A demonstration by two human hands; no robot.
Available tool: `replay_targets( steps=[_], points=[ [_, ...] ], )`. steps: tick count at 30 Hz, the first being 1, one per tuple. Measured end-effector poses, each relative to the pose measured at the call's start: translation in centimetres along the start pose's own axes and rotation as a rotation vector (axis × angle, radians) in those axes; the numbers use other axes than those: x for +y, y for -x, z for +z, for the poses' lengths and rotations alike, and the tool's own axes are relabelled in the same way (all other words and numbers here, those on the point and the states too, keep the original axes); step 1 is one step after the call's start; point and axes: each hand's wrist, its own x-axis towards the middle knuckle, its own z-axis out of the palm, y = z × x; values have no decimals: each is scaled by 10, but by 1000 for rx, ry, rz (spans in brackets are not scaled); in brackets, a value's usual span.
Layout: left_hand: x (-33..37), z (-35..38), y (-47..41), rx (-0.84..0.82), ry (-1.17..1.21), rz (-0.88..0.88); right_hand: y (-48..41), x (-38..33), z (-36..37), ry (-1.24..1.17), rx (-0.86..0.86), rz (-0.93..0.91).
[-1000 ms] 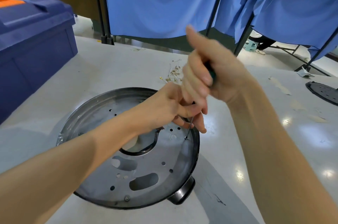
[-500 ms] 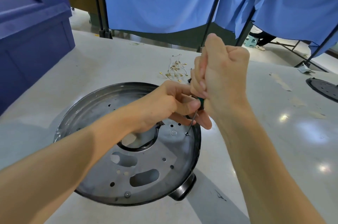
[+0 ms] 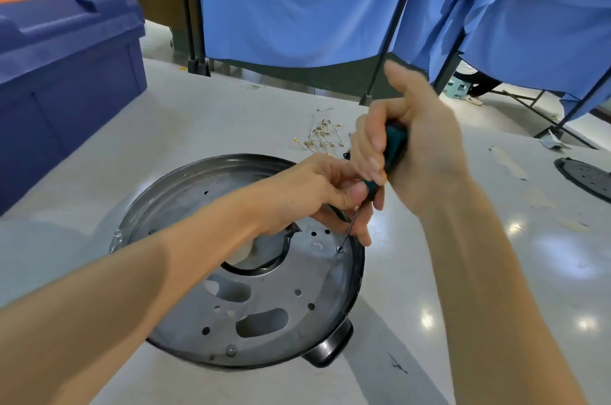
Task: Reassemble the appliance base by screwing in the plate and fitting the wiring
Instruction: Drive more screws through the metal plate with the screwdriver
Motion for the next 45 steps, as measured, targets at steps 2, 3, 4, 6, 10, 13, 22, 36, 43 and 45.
replay_targets(
  steps=[2,3,4,6,10,13,22,36,43,45],
  points=[
    [0,-1,-1,-11,2,2,-7,-9,-8,13,-262,73],
    [0,-1,-1,-16,0,4,-9,-9,-8,7,-335,87],
    [-1,-2,-1,-22,-1,5,-11,-8,-6,-17,-380,92],
    [-3,-5,0,-38,12,10,-10,-2,-1,-54,-395,50],
    [-7,-7,7,-50,25,13,3,5,8,-33,-257,-104],
    [-7,-5,7,-39,30,8,12,5,14,-9,-81,-178],
    [-9,-6,6,-61,114,-22,16,11,29,114,282,-304],
    [-4,4,-3,95,152,48,14,8,10,47,230,-145],
    [-5,5,0,24,171,14,1,-11,-5,-60,-398,32],
    [-5,2,4,15,179,21,3,-8,0,-48,-290,-18]
  ],
)
